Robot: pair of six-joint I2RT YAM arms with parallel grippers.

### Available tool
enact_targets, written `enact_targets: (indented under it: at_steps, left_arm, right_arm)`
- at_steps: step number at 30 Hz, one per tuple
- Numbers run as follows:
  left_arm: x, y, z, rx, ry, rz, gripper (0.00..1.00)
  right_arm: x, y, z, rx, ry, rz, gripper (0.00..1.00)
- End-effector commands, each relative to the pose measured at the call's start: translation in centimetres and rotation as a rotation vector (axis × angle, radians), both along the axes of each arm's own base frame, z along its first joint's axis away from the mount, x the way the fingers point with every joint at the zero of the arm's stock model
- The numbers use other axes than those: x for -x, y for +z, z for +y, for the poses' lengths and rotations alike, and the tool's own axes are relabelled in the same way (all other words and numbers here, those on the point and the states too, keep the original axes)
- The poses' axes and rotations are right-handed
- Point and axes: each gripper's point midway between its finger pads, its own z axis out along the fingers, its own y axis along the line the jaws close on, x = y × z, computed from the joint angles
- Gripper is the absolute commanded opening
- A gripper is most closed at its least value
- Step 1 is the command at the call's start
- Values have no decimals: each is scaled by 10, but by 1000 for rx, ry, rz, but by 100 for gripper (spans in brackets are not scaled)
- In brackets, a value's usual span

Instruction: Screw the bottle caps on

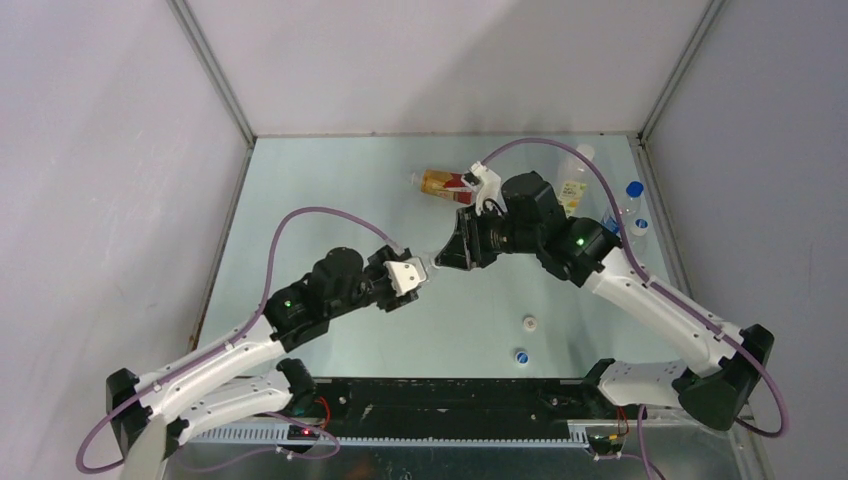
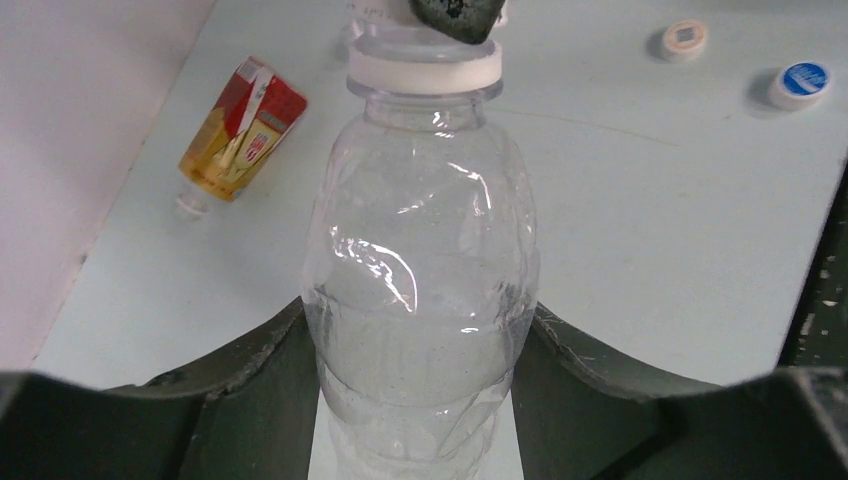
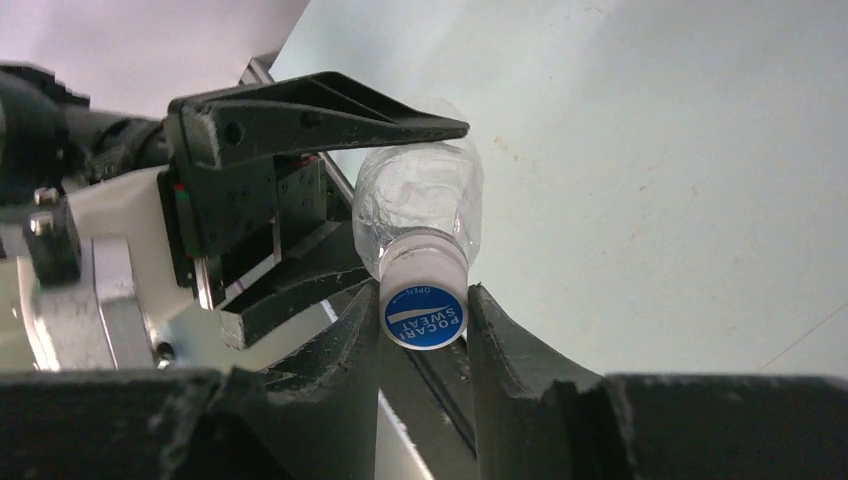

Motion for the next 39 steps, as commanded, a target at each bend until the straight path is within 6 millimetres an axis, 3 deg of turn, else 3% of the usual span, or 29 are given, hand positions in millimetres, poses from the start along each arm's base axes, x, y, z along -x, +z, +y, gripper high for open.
enact_targets:
  at_steps: [1,9,21,32,39]
  left_arm:
    - [-7,91,-25,237,-23,-242,0]
    - [-15,85,-22,193,66,-320,0]
    - [-13,64,-17,183,98,-251,0]
    - [-7,46,-21,183,96,-146,0]
    - [-9,35,-19,203,127,-83,0]
  right_arm:
    - [5,-30,5,80,-111,239,0]
    - [-6,-30,9,41,-252,356,0]
    - [-17,-5,3,-42,-255,283,19]
    - [-14,10,-2,-70,-192,199,51]
    - [-16,24,-15,-84,-197,128,63]
